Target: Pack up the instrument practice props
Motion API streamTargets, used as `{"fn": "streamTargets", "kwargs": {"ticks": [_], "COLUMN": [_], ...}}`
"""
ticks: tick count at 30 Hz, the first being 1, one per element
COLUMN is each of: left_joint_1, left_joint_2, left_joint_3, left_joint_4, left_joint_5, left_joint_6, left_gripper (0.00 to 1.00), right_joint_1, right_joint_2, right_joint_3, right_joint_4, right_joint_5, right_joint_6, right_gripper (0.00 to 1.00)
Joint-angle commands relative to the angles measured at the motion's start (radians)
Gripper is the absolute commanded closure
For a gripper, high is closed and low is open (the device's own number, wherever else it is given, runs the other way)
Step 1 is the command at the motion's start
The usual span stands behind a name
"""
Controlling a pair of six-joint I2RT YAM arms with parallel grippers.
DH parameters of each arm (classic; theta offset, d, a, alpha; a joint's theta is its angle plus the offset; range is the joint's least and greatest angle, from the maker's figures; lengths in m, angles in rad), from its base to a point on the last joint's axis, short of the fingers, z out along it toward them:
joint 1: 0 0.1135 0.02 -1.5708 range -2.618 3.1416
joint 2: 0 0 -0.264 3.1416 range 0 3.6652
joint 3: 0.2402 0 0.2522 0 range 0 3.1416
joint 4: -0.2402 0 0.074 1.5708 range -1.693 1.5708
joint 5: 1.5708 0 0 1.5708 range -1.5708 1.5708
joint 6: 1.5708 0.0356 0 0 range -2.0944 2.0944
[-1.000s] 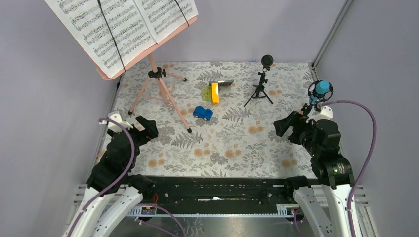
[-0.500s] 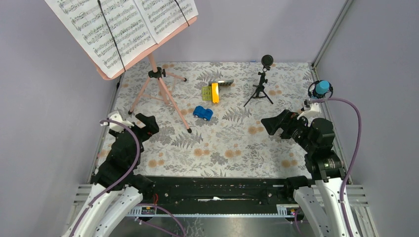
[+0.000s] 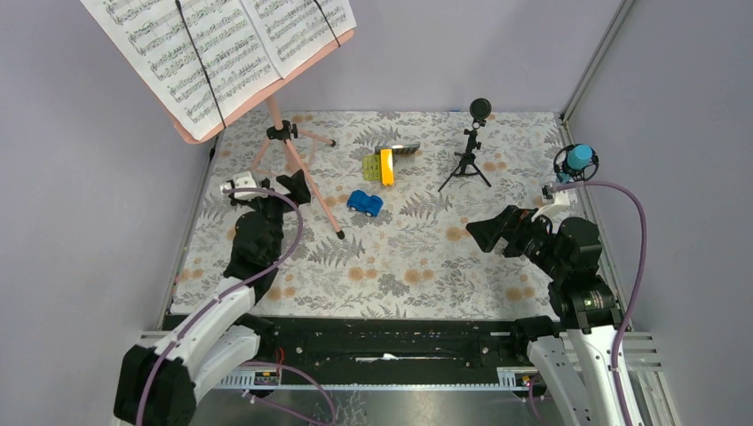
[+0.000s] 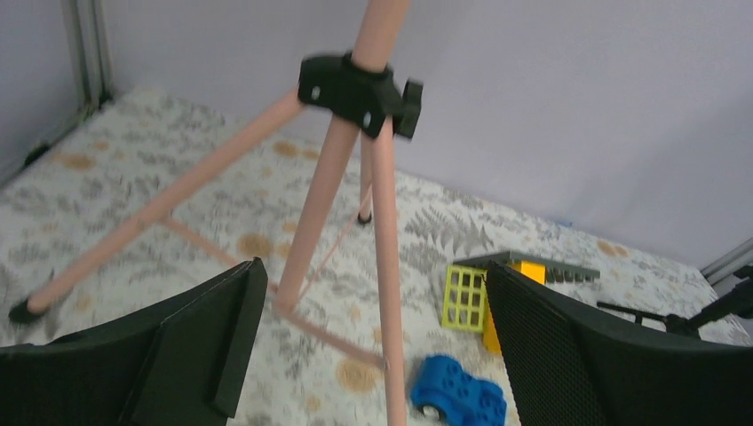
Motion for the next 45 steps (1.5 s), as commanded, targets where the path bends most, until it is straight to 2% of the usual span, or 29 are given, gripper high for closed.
{"fn": "streamTargets", "kwargs": {"ticks": [1, 3, 5, 8, 17, 26, 34, 45], "left_joint_1": [0.082, 0.121, 0.177, 0.24, 0.303, 0.379, 0.382, 0.382], "left_joint_2": [0.113, 0.153, 0.195, 0.255, 0.392, 0.548, 0.622, 0.655], "left_joint_3": [0.01, -0.007, 0.01, 0.083, 0.242, 0.355, 0.466, 0.545], "left_joint_4": [0.444, 0.563, 0.615, 0.625, 0.591, 0.61, 0.535, 0.353], "left_joint_5": [0.23, 0.286, 0.361, 0.475, 0.649, 0.718, 0.759, 0.639], "left_joint_6": [0.127, 0.146, 0.13, 0.13, 0.205, 0.112, 0.121, 0.187], "left_gripper": [0.01, 0.01, 0.02, 0.04, 0.11, 0.17, 0.26, 0.46], "right_joint_1": [0.002, 0.002, 0.003, 0.003, 0.003, 0.003, 0.002, 0.003], "right_joint_2": [-0.009, -0.017, -0.022, -0.018, 0.002, 0.002, 0.015, 0.013], "right_joint_3": [0.04, 0.036, 0.033, 0.029, 0.022, 0.037, 0.055, 0.046], "right_joint_4": [-0.037, -0.038, -0.038, -0.038, -0.05, -0.093, -0.125, -0.125], "right_joint_5": [-0.044, -0.047, -0.049, -0.051, -0.06, -0.033, -0.007, -0.008], "right_joint_6": [-0.038, -0.034, -0.03, -0.036, -0.054, -0.098, -0.126, -0.115], "right_gripper": [0.0, 0.0, 0.0, 0.0, 0.0, 0.0, 0.0, 0.0]}}
